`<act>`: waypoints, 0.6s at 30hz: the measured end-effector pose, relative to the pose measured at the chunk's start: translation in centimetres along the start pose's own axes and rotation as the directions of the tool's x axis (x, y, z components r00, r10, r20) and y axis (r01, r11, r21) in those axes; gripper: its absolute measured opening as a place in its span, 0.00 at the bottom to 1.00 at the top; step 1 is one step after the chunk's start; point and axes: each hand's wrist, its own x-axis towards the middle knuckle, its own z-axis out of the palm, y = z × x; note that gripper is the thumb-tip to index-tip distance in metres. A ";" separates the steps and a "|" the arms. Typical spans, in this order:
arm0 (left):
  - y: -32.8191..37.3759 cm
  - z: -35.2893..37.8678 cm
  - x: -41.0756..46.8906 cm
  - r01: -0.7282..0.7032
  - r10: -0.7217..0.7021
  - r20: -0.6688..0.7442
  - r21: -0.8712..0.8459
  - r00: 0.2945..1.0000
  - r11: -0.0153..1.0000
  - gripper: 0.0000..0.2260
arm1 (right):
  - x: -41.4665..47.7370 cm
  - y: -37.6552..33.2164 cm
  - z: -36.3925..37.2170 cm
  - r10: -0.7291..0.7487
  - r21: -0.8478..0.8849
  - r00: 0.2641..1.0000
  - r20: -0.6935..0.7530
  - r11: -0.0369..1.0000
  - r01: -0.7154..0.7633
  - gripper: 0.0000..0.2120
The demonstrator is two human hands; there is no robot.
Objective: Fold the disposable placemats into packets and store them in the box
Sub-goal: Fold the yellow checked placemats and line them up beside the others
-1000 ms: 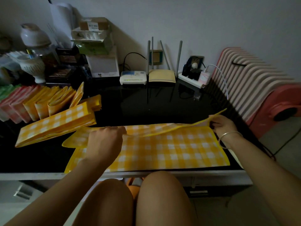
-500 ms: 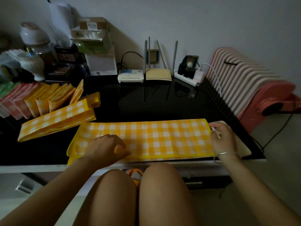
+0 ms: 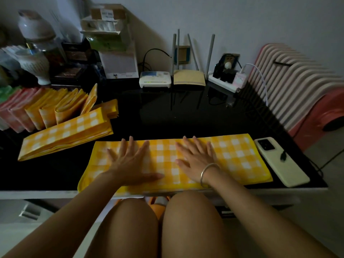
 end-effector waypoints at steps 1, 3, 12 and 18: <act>0.0 0.2 -0.1 -0.008 0.008 -0.017 -0.013 1.000 1.000 0.62 | -0.1 0.2 0.3 0.001 -0.015 1.000 0.012 1.000 0.000 0.28; -0.1 0.7 -0.4 -0.025 0.023 -0.063 -0.033 0.998 0.999 0.60 | -0.5 0.2 0.5 -0.011 -0.038 1.000 0.002 0.999 0.011 0.28; -0.2 1.9 -1.6 -0.144 0.133 -0.268 -0.024 0.954 0.989 0.49 | -3.0 8.5 1.2 0.389 -0.043 0.919 -0.068 0.919 -0.392 0.30; -2.1 1.8 -3.8 -0.531 0.486 -0.626 0.132 0.611 0.837 0.17 | -3.0 8.3 1.4 0.376 -0.015 0.922 -0.088 0.925 -0.379 0.30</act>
